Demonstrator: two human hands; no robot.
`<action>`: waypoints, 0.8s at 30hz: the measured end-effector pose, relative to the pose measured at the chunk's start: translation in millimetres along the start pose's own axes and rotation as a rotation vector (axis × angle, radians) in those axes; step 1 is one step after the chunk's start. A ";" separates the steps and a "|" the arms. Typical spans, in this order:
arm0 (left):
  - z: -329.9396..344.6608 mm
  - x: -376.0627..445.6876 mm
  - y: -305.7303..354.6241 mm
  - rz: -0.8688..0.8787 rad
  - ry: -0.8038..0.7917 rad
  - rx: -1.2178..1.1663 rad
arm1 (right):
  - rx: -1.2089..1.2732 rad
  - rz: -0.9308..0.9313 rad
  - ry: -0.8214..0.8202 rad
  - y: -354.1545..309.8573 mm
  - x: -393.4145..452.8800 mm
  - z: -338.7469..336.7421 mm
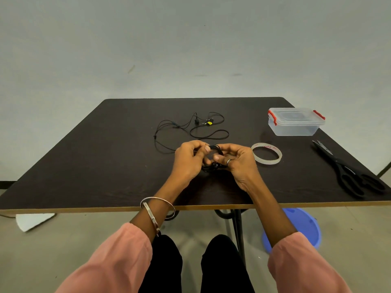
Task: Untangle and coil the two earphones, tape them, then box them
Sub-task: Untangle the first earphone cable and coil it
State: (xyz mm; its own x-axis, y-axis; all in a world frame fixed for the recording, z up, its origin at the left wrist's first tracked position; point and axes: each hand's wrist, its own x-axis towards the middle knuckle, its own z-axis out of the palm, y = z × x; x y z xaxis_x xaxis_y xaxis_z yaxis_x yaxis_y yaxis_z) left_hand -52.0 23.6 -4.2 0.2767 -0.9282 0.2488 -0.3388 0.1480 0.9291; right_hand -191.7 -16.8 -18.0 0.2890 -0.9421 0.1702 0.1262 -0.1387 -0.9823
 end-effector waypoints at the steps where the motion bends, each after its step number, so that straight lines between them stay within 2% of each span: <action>1: 1.3 -0.5 0.0 -0.013 -0.001 -0.007 | 0.000 -0.022 0.047 0.6 -0.4 1.3; 5: 5.8 -0.7 -1.0 -0.038 -0.006 0.029 | 0.117 0.012 0.149 1.7 -1.0 2.2; 9: 3.4 3.2 -6.3 0.021 0.023 0.097 | 0.313 0.157 0.020 -1.7 -2.0 -2.3; 13: -0.9 4.8 -13.5 0.086 0.017 0.139 | 0.289 0.202 -0.106 -4.1 -3.8 -5.4; 16: -0.7 4.5 -13.8 0.090 0.045 0.156 | 0.132 0.171 -0.132 -9.5 -3.8 -6.1; 20: 1.2 5.3 -11.8 -0.058 0.084 0.041 | -0.216 0.074 -0.131 -18.8 -0.4 -6.9; 22: 3.2 6.3 -11.7 -0.149 0.095 -0.007 | -0.424 -0.025 -0.102 -20.6 2.1 -12.1; 24: 5.0 8.1 -12.1 -0.214 0.099 -0.042 | -0.639 -0.206 -0.046 -22.5 3.0 -19.2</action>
State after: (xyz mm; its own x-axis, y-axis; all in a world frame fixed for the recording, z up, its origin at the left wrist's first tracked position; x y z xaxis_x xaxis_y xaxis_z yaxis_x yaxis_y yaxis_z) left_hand -50.2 12.6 -14.8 0.4258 -0.9022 0.0685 -0.2257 -0.0326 0.9736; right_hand -211.9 -22.4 3.1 0.3609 -0.8649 0.3489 -0.3989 -0.4813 -0.7805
